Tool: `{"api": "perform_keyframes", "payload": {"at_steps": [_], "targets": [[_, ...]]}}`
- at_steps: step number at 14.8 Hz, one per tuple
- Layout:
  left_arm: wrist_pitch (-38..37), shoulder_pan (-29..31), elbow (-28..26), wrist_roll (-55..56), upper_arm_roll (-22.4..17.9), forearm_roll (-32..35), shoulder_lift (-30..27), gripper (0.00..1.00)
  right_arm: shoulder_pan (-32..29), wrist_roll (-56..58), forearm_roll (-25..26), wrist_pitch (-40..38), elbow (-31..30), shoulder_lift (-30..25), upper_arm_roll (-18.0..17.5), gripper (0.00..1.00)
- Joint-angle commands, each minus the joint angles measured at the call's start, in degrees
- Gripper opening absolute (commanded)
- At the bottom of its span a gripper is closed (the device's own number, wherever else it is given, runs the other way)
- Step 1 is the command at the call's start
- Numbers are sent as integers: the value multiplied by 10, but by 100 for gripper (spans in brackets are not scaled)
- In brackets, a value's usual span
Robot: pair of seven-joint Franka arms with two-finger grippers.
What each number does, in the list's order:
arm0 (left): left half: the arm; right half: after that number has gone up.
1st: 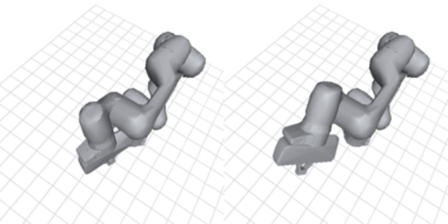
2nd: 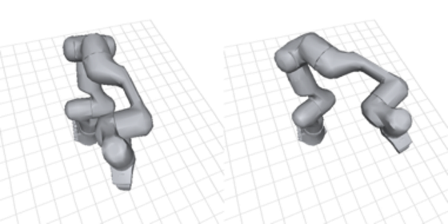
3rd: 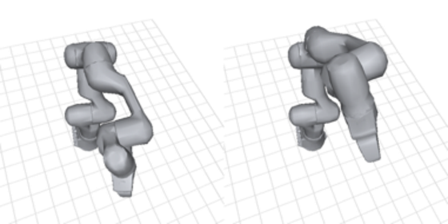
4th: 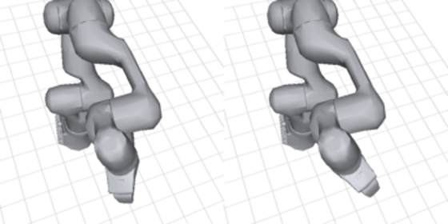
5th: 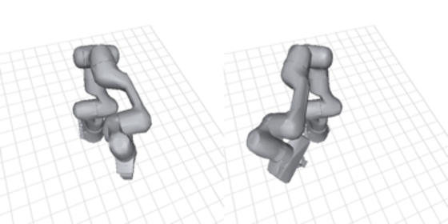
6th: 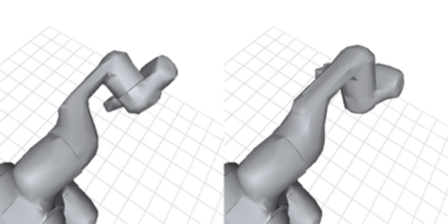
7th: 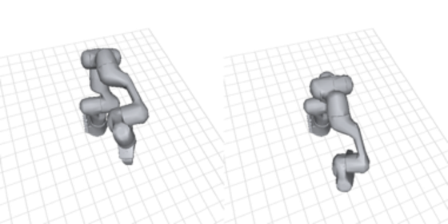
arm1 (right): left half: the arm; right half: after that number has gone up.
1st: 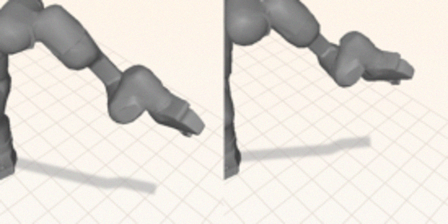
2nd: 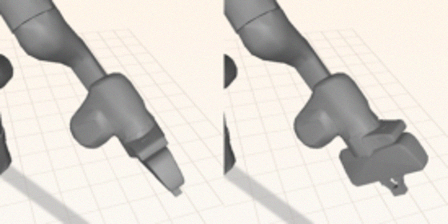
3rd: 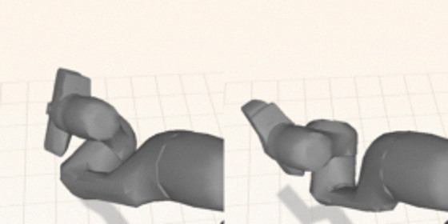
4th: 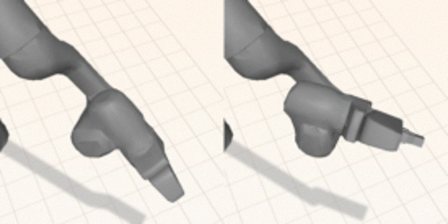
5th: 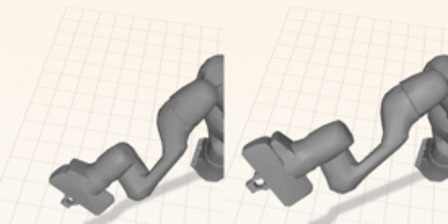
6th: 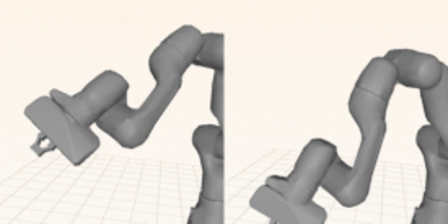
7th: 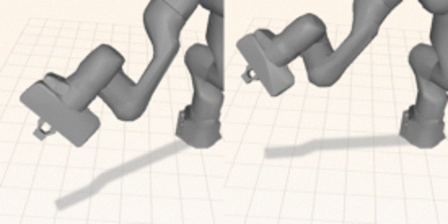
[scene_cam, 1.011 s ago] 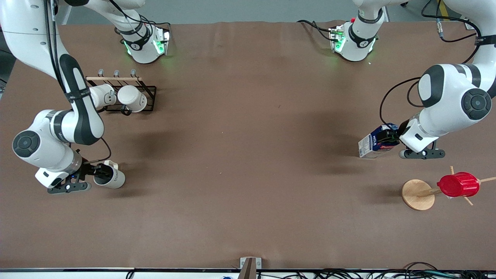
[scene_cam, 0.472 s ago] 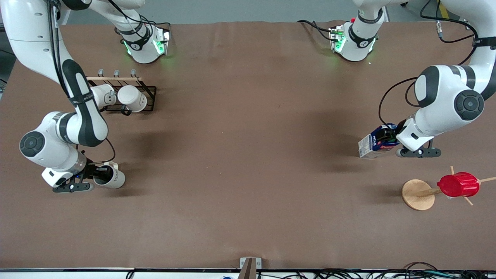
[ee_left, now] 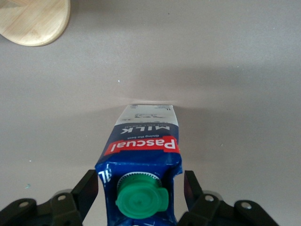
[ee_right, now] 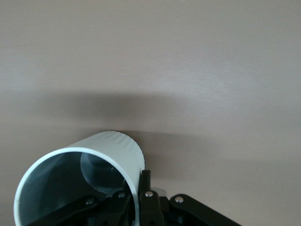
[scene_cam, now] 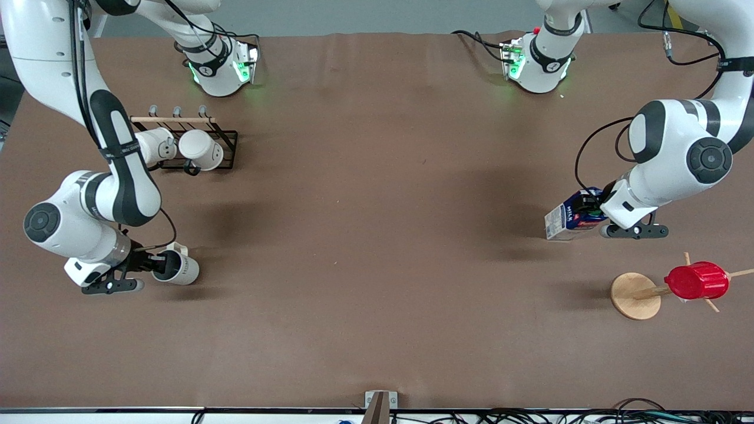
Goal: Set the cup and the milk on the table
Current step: 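Grasp the grey mug with the right gripper while the left gripper grasps the carton, then carry the mug and carton toward the table middle with both grippers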
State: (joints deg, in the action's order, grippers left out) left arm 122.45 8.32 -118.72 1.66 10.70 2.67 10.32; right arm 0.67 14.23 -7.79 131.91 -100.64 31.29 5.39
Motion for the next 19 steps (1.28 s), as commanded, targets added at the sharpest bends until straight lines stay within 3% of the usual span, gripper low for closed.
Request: {"api": "perform_keyframes", "payload": {"at_steps": [1, 4, 7, 12, 15, 19], "targets": [[9, -1, -11, -1, 1, 20, -13, 66, 42, -106, -5, -125, 59, -39, -5, 0], [8, -1, -10, -1, 1, 21, -12, 40, 90, -274, -4, -163, 99, -40, -29, 0], [8, -1, -6, -9, 1, 22, -10, 15, 126, -432, 14, -156, 113, -38, -86, 0], [8, -4, 9, -8, 5, 25, -8, 10, 180, -632, 144, -131, 145, 9, -185, 0], [1, -22, 60, 0, 11, 24, 12, 9, 199, -722, 183, -70, 146, 50, -216, 0], [-26, -53, 142, 5, 11, 16, 41, 6, 241, -793, 218, -53, 199, 106, -219, 0]]}}
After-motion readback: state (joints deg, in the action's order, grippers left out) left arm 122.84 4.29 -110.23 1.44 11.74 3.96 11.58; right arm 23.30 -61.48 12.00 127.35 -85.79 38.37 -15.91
